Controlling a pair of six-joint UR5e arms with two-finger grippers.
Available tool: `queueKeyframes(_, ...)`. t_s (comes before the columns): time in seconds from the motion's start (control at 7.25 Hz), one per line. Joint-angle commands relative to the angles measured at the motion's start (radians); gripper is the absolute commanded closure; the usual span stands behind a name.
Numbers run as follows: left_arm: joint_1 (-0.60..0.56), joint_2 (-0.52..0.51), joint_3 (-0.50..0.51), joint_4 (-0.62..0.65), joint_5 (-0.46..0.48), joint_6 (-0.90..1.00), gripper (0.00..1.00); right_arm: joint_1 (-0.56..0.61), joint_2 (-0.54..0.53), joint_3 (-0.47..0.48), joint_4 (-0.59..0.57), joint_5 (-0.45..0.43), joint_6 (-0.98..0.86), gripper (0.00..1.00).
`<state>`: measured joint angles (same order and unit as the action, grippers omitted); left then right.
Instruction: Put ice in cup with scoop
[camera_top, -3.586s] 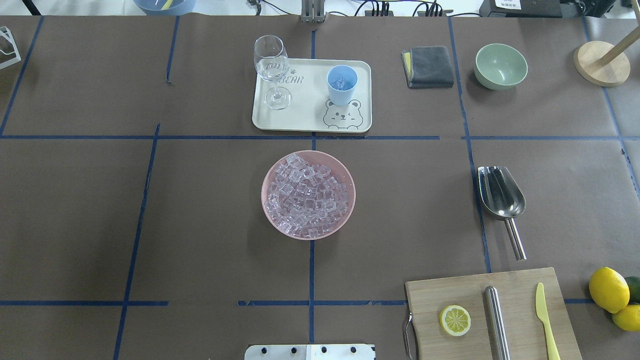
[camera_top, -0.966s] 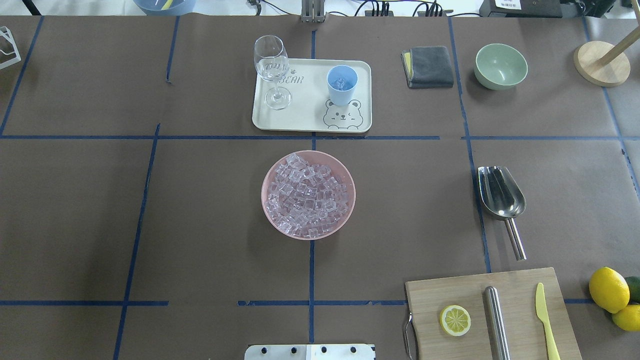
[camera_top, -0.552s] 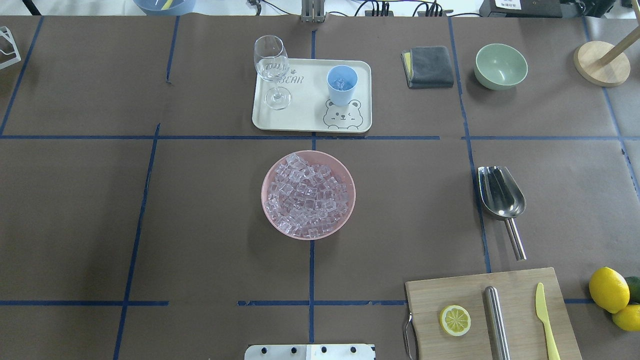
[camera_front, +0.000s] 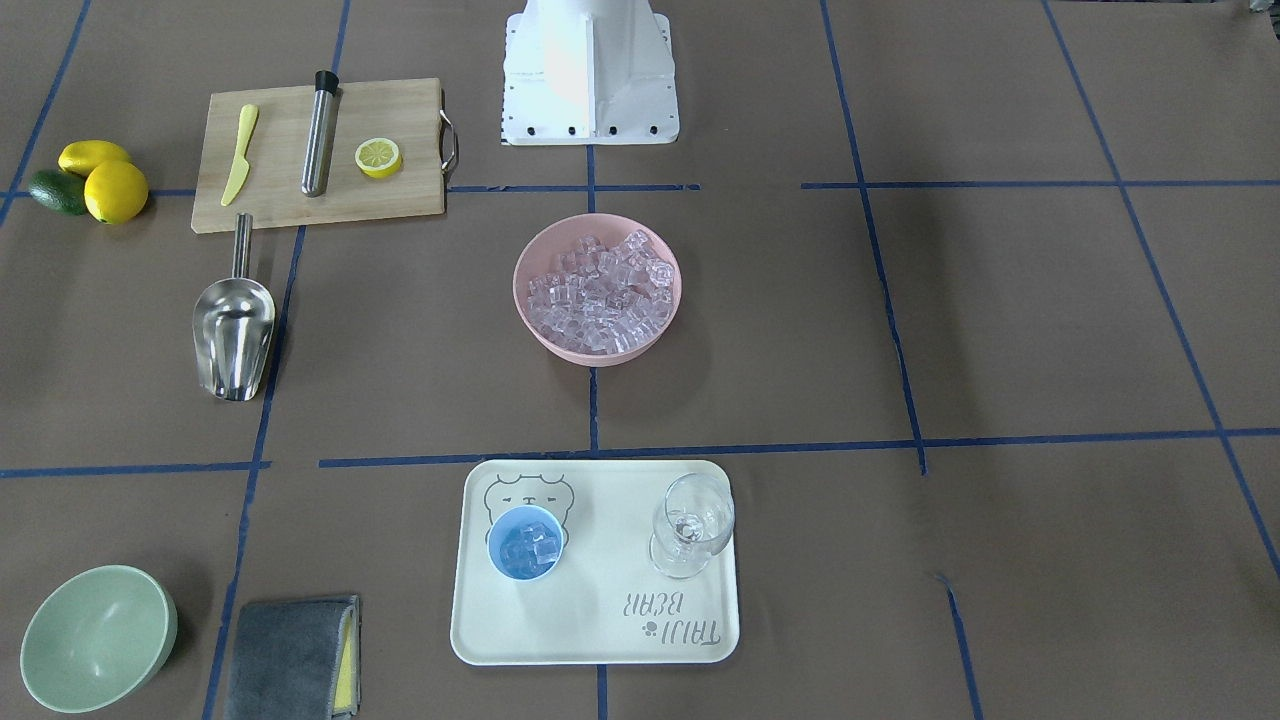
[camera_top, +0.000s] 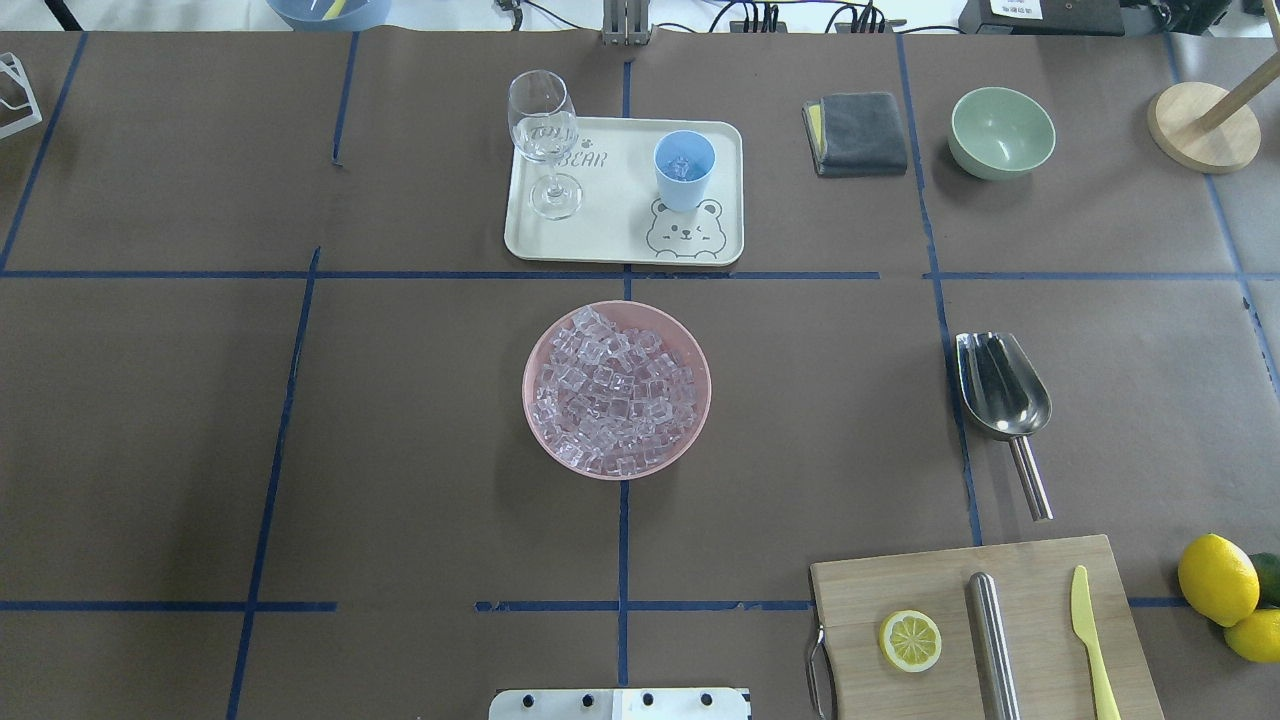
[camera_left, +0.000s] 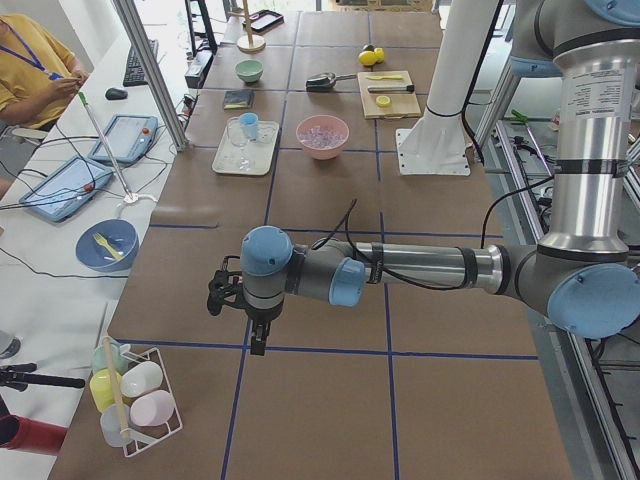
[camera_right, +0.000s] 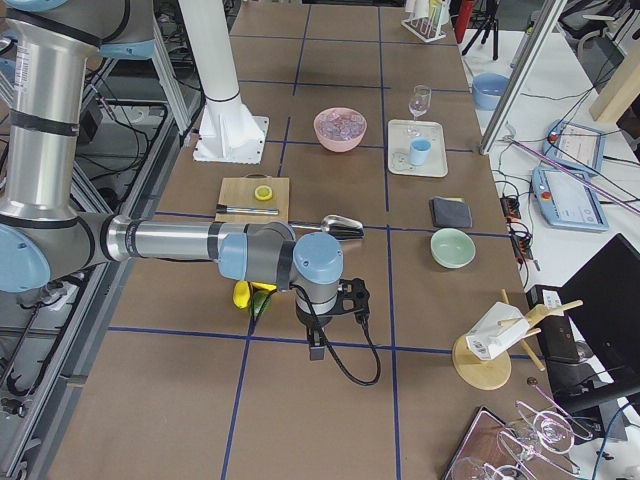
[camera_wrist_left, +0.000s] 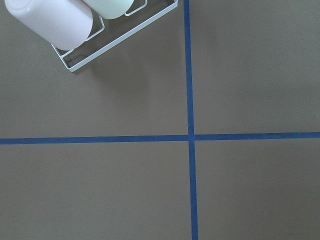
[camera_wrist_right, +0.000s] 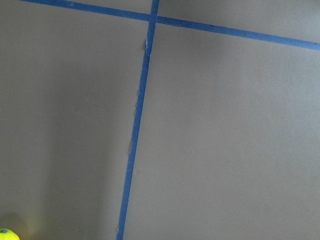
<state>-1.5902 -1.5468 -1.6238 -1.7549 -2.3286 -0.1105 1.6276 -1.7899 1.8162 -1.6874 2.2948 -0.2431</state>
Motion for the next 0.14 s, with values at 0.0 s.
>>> queueKeyframes(0.0, 0.001, -0.001, -0.001, 0.0, 0.0, 0.0, 0.0, 0.002, 0.0, 0.0, 0.0, 0.0, -0.001, 0.0)
